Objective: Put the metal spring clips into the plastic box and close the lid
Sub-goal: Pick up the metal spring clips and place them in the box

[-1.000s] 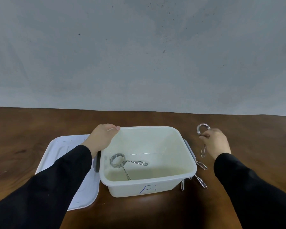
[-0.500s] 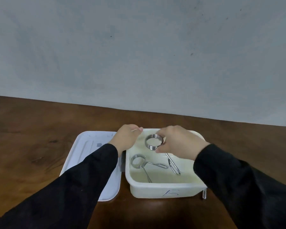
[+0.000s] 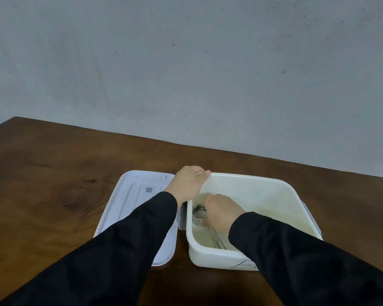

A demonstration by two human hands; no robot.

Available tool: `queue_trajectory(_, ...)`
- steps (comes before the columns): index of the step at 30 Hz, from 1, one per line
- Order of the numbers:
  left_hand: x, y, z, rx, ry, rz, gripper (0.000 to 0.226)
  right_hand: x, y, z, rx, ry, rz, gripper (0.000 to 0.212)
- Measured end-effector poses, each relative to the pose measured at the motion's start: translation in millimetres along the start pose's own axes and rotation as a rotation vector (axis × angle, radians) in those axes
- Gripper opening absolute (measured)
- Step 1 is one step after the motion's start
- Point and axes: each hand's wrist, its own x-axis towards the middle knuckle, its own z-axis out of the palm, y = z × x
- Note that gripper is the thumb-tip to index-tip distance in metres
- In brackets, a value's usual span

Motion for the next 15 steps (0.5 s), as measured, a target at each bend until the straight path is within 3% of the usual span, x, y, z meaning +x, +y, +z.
queue_trajectory(15, 1.0, -0.9, 0.7, 0.005, 0.007, -0.002, 0.040, 1.0, 4.2, -0.2, 0.134, -0.070, 0.042, 0.057)
